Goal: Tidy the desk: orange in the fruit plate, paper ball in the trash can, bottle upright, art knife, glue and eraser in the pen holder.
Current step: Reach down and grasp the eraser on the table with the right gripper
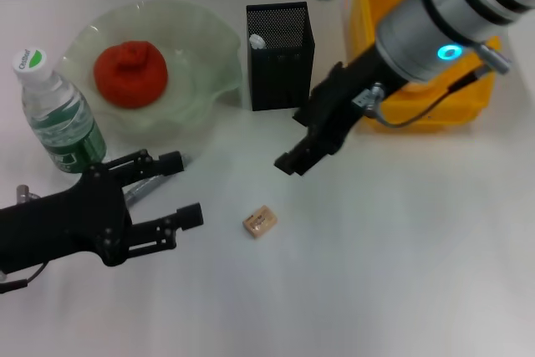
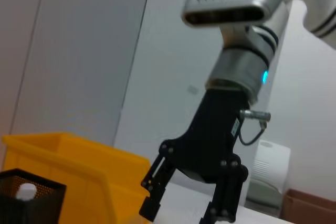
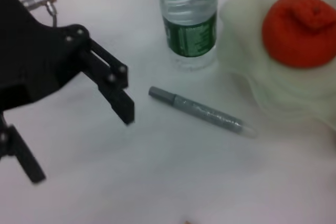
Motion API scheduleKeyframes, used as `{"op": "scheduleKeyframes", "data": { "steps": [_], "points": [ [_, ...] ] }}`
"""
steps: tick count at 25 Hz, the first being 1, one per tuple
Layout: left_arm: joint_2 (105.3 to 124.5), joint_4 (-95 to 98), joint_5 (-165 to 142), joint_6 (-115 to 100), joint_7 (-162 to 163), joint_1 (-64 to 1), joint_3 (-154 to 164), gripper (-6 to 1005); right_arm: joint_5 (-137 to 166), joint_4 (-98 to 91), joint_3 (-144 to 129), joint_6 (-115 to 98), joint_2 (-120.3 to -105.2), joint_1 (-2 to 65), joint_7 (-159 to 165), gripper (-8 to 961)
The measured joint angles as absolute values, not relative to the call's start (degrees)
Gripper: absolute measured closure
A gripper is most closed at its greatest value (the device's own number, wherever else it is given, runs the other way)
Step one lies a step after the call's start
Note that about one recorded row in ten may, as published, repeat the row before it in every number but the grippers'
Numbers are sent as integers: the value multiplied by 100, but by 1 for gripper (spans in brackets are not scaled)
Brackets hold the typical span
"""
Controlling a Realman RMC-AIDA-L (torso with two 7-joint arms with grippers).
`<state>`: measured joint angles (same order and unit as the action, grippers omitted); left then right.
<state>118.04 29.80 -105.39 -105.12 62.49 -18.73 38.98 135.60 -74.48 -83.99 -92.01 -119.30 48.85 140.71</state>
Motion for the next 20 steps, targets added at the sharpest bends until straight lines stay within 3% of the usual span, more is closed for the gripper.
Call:
{"op": "scheduleKeyframes", "data": {
  "steps": [8,20],
  "points": [
    [11813,2968,-10573,-10487,6209,-1894,3893,221,13665,-5859,-8703,-8923,-11978,6040,14557,193],
    [11833,2943,-10574,-10448,6189,-1982,3893,221,13283,-5436,-9795,-8230,-11988,6195,14609,194]
  ]
}}
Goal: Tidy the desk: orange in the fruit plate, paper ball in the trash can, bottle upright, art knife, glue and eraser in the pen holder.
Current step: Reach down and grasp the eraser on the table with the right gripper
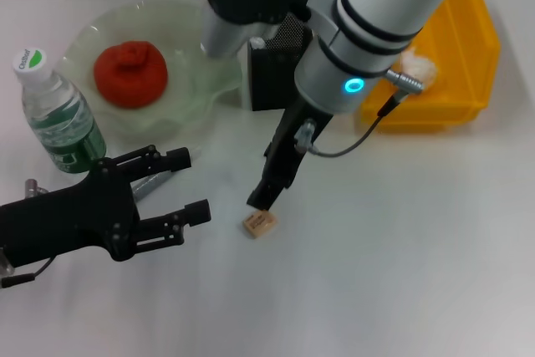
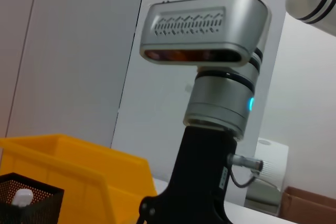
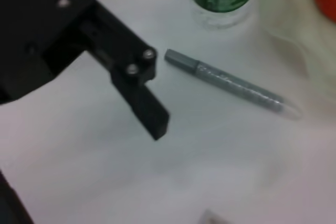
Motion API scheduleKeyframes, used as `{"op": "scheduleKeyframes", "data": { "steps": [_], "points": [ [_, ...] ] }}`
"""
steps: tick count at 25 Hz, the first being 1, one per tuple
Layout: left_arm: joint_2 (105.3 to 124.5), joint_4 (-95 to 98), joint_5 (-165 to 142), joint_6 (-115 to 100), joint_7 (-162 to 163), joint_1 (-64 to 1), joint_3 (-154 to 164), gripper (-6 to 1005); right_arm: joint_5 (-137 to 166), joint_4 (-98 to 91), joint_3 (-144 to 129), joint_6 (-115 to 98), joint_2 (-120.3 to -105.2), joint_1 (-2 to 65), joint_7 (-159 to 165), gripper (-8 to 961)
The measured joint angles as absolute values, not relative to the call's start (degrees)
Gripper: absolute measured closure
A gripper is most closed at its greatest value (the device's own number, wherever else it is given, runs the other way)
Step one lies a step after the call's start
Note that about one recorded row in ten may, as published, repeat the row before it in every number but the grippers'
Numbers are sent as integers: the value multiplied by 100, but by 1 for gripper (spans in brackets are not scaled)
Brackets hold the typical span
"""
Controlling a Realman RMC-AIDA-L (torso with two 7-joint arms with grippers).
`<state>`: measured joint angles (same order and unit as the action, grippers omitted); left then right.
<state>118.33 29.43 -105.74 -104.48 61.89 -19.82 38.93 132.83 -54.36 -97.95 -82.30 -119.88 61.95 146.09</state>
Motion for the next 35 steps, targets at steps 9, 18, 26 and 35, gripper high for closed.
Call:
{"op": "scheduleKeyframes", "data": {
  "steps": [9,18,26,35],
  "points": [
    [11839,2937,-10573,-10431,6187,-1989,3894,221,13081,-5336,-10369,-7988,-11989,6137,14613,194],
    [11839,2936,-10572,-10423,6187,-1986,3893,221,12761,-5114,-10796,-7536,-11989,6092,14618,195],
    [11839,2925,-10573,-10423,6187,-1978,3893,221,12664,-5041,-10922,-7285,-11988,5962,14624,196],
    [11839,2917,-10572,-10424,6187,-1983,3894,221,12664,-5012,-10939,-7148,-11988,5807,14625,196]
  ]
}}
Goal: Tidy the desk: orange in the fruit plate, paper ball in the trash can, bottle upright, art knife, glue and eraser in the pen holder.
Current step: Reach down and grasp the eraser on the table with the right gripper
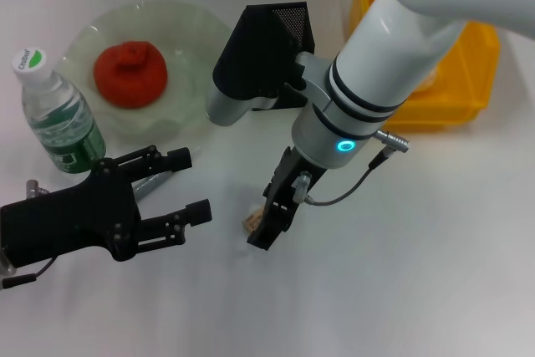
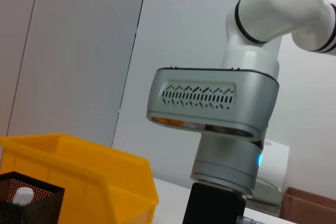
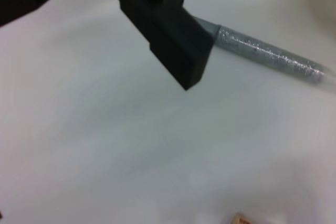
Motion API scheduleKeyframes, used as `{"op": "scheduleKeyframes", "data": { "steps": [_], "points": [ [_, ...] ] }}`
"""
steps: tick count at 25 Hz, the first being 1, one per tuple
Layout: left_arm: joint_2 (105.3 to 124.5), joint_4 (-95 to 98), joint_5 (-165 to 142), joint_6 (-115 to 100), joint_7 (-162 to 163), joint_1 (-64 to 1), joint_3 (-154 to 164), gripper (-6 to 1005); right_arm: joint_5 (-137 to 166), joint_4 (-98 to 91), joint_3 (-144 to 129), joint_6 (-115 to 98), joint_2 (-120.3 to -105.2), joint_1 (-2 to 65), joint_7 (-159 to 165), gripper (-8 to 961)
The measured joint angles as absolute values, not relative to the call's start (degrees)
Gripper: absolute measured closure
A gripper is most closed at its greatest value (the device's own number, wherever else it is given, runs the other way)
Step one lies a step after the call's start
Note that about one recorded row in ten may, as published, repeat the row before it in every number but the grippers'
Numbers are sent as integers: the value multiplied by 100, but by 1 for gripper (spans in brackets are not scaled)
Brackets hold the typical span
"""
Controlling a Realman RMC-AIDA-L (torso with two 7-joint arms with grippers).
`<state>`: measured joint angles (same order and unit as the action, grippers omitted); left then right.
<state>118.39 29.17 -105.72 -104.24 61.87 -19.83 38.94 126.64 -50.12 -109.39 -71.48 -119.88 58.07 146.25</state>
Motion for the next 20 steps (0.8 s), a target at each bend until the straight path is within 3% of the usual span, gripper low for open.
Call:
{"op": "scheduleKeyframes", "data": {
  "steps": [20],
  "points": [
    [11839,2918,-10539,-10410,6180,-1987,3885,221,12577,-4919,-11172,-6870,-11988,5757,14621,198]
  ]
}}
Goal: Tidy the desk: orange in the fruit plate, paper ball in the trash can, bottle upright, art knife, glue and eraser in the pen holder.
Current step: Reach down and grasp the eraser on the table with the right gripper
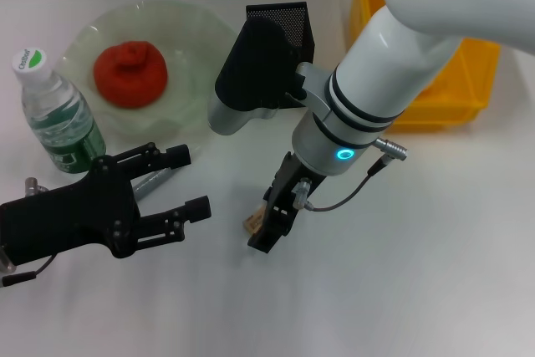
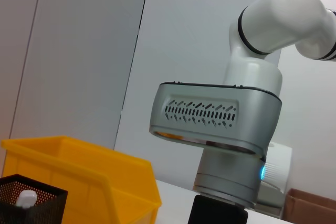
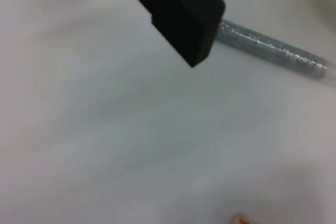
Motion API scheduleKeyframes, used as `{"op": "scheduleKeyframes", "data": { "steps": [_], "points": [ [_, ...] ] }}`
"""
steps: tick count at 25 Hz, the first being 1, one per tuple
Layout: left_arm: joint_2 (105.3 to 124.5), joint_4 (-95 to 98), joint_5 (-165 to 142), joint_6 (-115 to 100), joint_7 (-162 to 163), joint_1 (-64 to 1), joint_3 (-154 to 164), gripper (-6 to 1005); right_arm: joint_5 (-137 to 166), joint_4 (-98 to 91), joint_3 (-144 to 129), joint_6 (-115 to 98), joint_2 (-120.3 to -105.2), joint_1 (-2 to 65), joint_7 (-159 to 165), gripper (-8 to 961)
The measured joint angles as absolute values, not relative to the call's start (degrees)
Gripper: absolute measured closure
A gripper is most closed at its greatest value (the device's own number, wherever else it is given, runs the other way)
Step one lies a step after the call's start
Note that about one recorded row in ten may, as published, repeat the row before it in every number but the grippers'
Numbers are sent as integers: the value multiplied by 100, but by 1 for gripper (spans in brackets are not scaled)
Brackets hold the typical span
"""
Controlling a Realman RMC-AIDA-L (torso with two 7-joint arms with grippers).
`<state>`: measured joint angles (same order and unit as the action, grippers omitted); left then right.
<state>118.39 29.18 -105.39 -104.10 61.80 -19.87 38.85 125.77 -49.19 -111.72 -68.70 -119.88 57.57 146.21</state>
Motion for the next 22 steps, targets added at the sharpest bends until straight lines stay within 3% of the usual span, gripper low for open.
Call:
{"op": "scheduleKeyframes", "data": {
  "steps": [18,22],
  "points": [
    [11839,2918,-10537,-10404,6178,-2007,3875,221,12524,-4904,-11381,-6790,-11988,5796,14600,202],
    [11839,2918,-10537,-10397,6178,-2008,3875,221,12524,-4904,-11382,-6771,-11989,5795,14598,309]
  ]
}}
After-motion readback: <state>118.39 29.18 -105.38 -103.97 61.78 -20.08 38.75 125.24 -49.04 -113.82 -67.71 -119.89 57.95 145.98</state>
